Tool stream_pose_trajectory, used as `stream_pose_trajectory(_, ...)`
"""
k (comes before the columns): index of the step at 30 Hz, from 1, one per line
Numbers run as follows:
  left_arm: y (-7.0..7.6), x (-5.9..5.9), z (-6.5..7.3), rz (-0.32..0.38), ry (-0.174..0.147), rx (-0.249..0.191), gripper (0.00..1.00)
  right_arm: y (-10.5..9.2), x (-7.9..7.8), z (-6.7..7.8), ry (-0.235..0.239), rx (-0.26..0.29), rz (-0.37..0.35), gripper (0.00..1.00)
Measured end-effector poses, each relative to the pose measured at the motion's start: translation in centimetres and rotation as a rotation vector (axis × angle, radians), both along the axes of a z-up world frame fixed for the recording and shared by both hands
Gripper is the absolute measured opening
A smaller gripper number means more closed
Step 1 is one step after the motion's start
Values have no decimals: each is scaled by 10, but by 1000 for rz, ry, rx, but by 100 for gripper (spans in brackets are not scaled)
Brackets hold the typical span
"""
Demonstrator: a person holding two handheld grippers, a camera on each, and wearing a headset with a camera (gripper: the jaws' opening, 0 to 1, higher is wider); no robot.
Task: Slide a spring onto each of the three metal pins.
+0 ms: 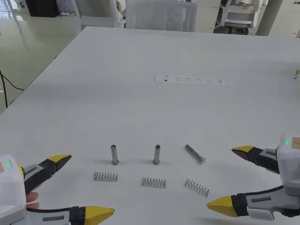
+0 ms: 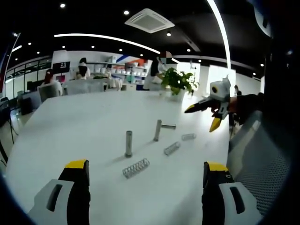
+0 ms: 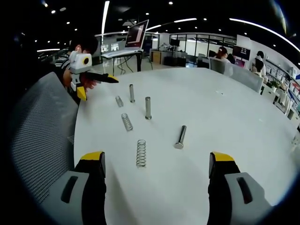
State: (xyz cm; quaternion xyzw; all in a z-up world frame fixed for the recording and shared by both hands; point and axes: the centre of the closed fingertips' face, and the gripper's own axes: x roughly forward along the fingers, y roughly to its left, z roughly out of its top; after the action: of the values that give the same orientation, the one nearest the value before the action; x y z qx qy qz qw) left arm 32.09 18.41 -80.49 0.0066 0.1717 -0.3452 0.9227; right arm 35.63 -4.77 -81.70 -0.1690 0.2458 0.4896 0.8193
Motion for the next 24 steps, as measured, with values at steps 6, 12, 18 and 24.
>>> stream_pose_trajectory(6,0,0,0,1,-1,0,98,0,0,0,0,-1,0,91)
stream_pose_trajectory(12,0,0,0,1,0,1,98,0,0,0,0,1,-2,91)
stream_pose_trajectory(18,0,0,0,0,1,1,98,0,0,-1,0,2,-2,91)
stream_pose_trajectory(24,-1,0,-1,-1,2,2,98,0,0,-1,2,4,-3,91)
